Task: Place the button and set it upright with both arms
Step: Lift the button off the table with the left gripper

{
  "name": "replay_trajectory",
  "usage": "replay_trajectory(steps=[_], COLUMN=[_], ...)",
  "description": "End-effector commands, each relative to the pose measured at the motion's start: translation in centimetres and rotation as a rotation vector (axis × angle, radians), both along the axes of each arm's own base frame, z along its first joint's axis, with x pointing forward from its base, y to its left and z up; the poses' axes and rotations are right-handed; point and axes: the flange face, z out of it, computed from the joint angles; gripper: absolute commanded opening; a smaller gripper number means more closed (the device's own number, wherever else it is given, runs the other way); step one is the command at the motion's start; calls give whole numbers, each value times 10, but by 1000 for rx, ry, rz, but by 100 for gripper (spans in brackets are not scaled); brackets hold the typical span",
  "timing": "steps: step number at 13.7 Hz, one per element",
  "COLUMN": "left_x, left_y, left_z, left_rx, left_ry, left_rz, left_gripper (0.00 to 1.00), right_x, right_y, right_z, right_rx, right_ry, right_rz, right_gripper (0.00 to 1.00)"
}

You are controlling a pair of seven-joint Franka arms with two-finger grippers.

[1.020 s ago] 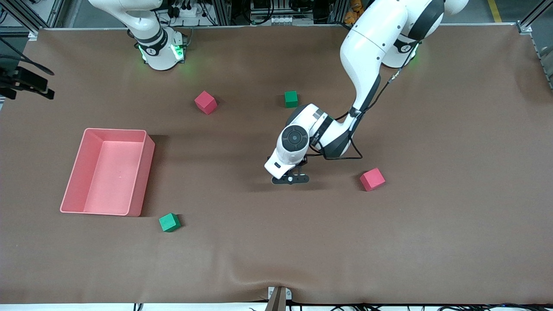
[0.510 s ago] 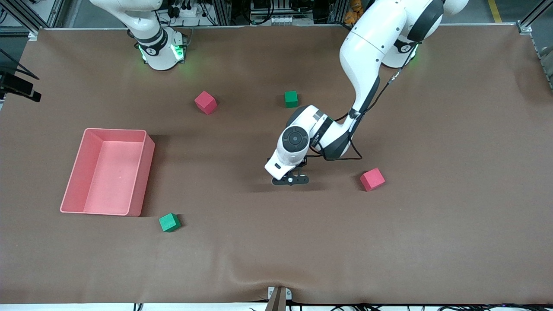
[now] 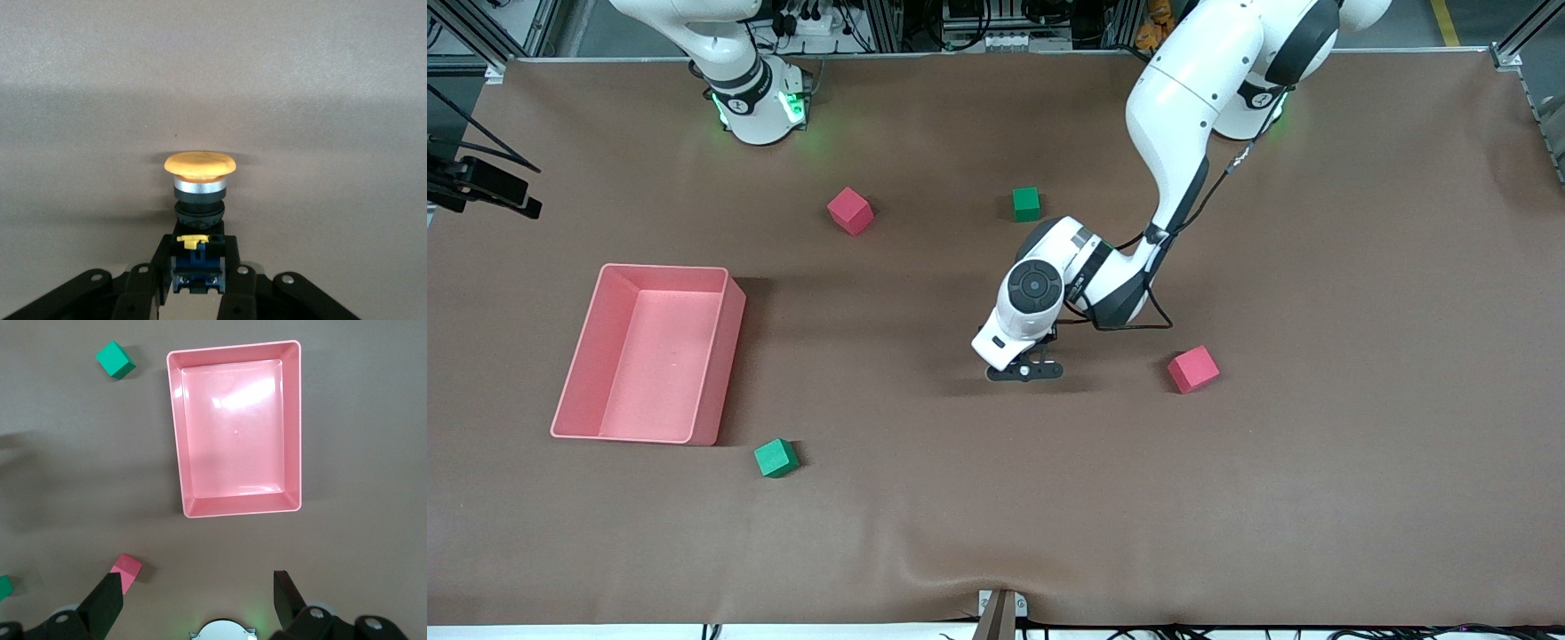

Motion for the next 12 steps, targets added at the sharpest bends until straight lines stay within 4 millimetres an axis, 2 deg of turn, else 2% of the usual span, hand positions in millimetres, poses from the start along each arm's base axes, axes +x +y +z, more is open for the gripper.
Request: replay_trajectory(steps=[1, 4, 7, 9, 12], left_x=[7, 9, -3, -12, -9], left_y=[-1, 0, -15, -28, -35], left_z=[7, 10, 15, 22, 45], left_rx=[-1, 0, 49, 99, 84], left_ry=[-29, -20, -65, -151, -187], left_rz=[8, 87, 207, 236, 444], left_gripper=[0, 0, 0, 0, 4], right_x=[-1, 0, -1, 0, 0], right_y=[-2, -4, -5, -4, -4], right_z=[1, -4, -4, -4, -5], right_rx=[0, 0, 0, 1, 1], right_ry=[-8, -6, -8, -6, -5], right_rz=[-22, -25, -27, -25, -25], right_gripper=[100, 100, 100, 100, 100])
